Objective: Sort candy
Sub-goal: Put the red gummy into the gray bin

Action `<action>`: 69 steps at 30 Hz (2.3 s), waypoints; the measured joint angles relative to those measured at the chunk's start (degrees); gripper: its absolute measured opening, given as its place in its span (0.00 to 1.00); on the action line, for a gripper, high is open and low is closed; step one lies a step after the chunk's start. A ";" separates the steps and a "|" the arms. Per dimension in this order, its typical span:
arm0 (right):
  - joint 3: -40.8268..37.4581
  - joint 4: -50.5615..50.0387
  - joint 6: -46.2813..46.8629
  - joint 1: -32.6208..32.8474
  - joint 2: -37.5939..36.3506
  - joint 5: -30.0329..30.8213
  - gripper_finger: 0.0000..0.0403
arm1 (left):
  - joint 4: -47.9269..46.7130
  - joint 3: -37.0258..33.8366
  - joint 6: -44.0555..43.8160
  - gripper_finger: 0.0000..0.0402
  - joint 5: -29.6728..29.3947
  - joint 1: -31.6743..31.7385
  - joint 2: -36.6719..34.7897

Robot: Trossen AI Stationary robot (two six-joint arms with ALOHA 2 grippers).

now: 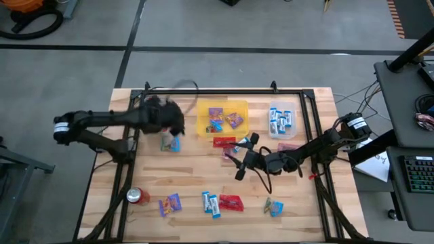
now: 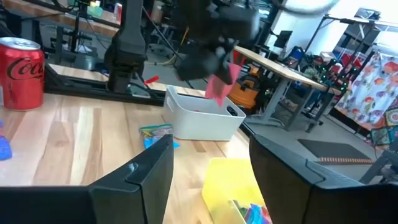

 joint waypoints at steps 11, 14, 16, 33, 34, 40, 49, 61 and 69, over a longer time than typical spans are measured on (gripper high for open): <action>-0.02 -3.40 3.85 0.00 0.13 -0.02 0.50 | 0.32 -0.92 -5.62 0.00 9.05 26.69 4.86; -0.04 -4.34 4.78 0.00 0.17 -0.02 0.50 | 1.75 -0.92 -5.48 0.00 8.98 28.09 7.06; -0.04 -4.86 5.37 0.00 0.17 -0.01 0.50 | 2.19 -0.92 -5.29 0.00 7.98 28.37 8.45; -0.06 -6.07 6.90 0.00 0.24 -0.02 0.50 | 2.16 -0.33 -7.52 0.00 0.98 28.42 21.14; -0.05 -6.08 6.91 0.00 0.24 -0.02 0.50 | 2.19 -0.24 -7.57 0.00 0.47 28.36 21.74; -0.07 -6.09 6.92 0.00 0.24 -0.02 0.50 | 3.04 -0.39 -7.52 0.00 -0.14 28.39 23.27; -0.07 -6.09 6.87 0.00 0.24 -0.02 0.50 | 2.62 -0.59 -6.91 0.02 -0.15 28.37 23.11; -0.06 -6.09 6.87 0.00 0.24 -0.02 0.50 | 2.79 -0.59 -6.91 0.20 -0.05 28.37 23.08; -0.07 -6.09 6.85 0.00 0.24 -0.02 0.50 | 2.05 -0.55 -6.77 0.30 0.01 27.35 22.61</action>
